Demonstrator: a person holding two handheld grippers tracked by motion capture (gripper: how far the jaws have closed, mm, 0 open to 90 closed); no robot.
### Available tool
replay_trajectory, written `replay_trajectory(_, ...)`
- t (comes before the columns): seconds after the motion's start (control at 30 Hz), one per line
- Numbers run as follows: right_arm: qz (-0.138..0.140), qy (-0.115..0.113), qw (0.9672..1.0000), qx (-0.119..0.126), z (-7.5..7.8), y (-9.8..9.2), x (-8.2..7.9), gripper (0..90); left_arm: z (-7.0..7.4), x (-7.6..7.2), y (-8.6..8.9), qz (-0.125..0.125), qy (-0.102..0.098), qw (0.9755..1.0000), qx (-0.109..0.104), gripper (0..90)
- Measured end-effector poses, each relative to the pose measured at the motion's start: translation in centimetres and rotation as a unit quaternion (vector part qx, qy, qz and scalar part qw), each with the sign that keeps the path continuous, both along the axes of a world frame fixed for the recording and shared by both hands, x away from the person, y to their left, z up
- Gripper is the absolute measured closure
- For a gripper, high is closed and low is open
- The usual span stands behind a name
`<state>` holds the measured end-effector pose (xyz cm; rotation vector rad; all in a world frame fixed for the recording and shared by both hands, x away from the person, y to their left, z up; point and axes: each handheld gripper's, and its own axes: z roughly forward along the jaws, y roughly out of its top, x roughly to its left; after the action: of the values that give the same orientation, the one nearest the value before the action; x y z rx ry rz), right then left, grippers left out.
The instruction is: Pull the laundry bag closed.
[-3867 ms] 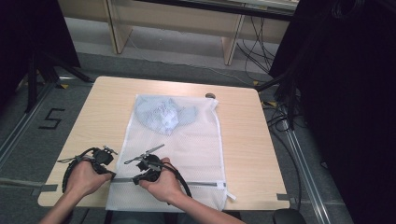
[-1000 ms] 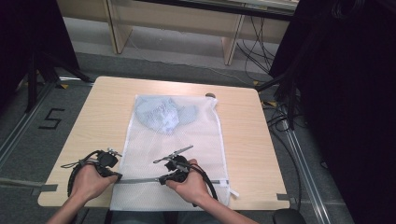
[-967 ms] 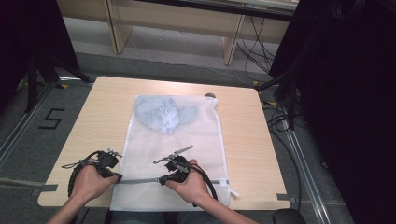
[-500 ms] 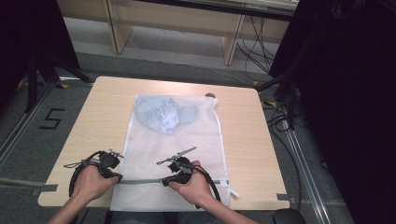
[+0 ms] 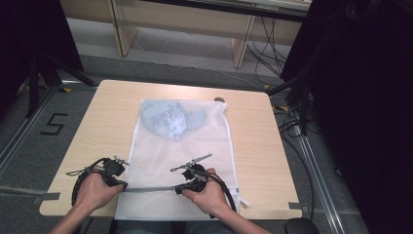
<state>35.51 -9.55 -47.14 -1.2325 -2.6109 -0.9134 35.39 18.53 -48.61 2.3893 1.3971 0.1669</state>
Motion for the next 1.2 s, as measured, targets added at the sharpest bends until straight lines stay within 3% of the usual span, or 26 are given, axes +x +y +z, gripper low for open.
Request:
replay_trajectory(0.13, -0.006, 0.009, 0.9999, -0.001, 0.1, -0.3, 0.0, 87.2, 0.0, 0.0, 0.0, -0.003, 0.0, 1.0, 0.001, 90.0)
replay_trajectory(0.23, -0.006, 0.008, 0.9999, 0.0, 0.1, -0.4, 0.0, 87.2, 0.0, 0.0, 0.0, -0.002, -0.001, 1.0, 0.0, 90.0)
replay_trajectory(0.27, -0.002, -0.002, 1.0, 0.001, 0.1, -0.5, 0.0, 87.1, 0.0, 0.0, 0.0, -0.002, -0.001, 1.0, 0.0, 90.0)
replay_trajectory(0.47, -0.012, 0.005, 0.9999, -0.005, 0.3, -1.0, 0.0, 87.2, 0.0, 0.0, 0.0, -0.002, -0.002, 1.0, 0.0, 90.0)
replay_trajectory(0.5, -0.009, -0.004, 0.9999, -0.003, 0.2, -1.2, 0.1, 87.2, 0.0, 0.0, 0.0, -0.002, -0.002, 1.0, 0.0, 90.0)
replay_trajectory(0.53, -0.016, 0.007, 0.9998, -0.005, 0.3, -1.2, 0.0, 87.2, 0.0, 0.0, 0.0, -0.002, -0.002, 1.0, 0.0, 90.0)
replay_trajectory(0.57, -0.009, -0.003, 0.9999, -0.003, 0.3, -1.5, 0.1, 87.2, 0.0, 0.0, 0.0, -0.002, -0.002, 1.0, 0.0, 90.0)
replay_trajectory(0.9, -0.02, 0.005, 0.9998, -0.005, 0.3, -2.1, 0.1, 87.2, 0.0, -0.1, -0.1, 0.004, 0.001, 1.0, -0.003, 90.0)
replay_trajectory(1.0, -0.014, -0.005, 0.9999, -0.005, 0.3, -2.3, 0.2, 87.2, -0.1, -0.1, -0.1, 0.006, 0.002, 1.0, -0.005, 90.0)
replay_trajectory(1.2, -0.021, 0.002, 0.9997, -0.01, 0.3, -2.6, 0.2, 87.1, 0.0, 0.0, 0.0, -0.003, 0.0, 1.0, 0.001, 90.0)
